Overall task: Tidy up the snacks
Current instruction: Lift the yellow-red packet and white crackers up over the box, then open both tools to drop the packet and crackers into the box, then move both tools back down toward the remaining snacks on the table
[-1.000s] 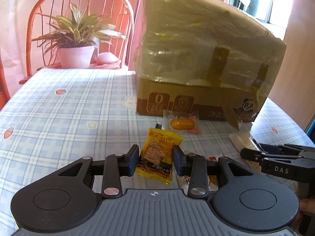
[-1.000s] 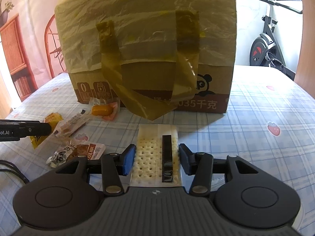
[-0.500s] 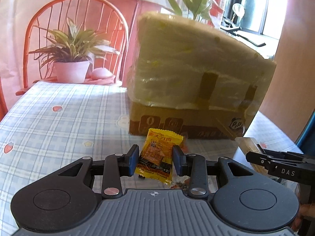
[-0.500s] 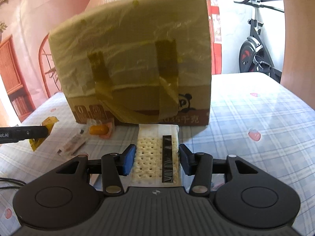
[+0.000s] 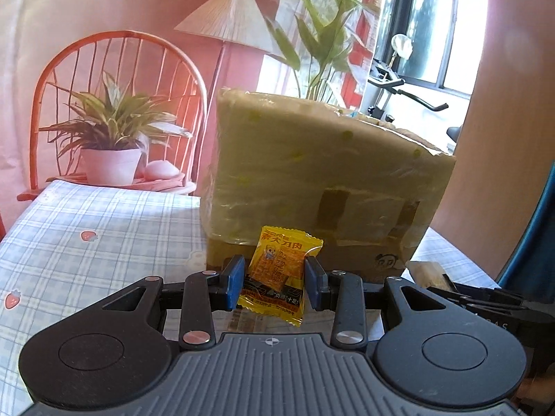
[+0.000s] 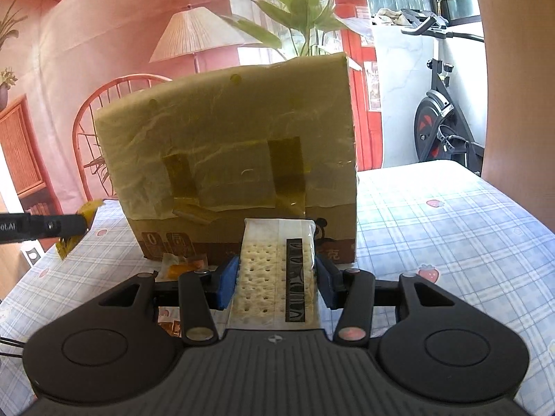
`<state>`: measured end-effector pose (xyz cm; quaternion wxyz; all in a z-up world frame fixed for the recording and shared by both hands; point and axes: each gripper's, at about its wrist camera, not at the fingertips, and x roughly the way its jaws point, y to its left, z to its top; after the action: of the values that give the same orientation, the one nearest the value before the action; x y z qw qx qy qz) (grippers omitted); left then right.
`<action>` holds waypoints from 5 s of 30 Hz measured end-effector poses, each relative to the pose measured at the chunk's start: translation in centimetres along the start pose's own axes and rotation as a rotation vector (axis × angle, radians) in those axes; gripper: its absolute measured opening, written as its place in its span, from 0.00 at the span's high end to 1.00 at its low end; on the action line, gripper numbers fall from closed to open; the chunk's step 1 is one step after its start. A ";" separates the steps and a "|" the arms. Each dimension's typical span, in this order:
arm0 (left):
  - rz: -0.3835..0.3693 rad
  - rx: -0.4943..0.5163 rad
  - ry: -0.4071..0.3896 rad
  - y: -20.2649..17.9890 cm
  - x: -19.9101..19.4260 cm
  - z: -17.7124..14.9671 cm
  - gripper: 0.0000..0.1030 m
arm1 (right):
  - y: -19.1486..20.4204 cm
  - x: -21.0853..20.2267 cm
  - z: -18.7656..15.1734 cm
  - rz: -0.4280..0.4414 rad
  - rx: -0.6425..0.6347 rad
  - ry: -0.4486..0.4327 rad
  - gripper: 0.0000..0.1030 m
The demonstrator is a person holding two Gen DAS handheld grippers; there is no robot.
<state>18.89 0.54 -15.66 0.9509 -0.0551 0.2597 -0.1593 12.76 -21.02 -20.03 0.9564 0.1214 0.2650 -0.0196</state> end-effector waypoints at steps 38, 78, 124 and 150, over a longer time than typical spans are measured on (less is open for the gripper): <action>-0.031 0.061 -0.059 -0.5 10.3 16.4 0.61 | 2.9 11.0 18.9 0.099 -0.117 -0.131 0.52; -0.020 0.060 -0.002 0.5 2.6 12.6 0.47 | 1.9 3.8 14.8 0.035 -0.148 -0.122 0.40; 0.032 -0.070 0.171 3.8 2.6 1.6 0.42 | -0.3 3.6 4.6 0.022 -0.109 0.025 0.41; -0.020 -0.067 0.296 1.8 4.3 -2.3 0.42 | -3.2 4.6 -0.8 -0.001 -0.043 0.117 0.41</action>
<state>21.74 0.74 -20.02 0.8982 -0.0652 0.4016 -0.1667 16.01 -23.84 -23.76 0.9417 0.1015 0.3207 -0.0070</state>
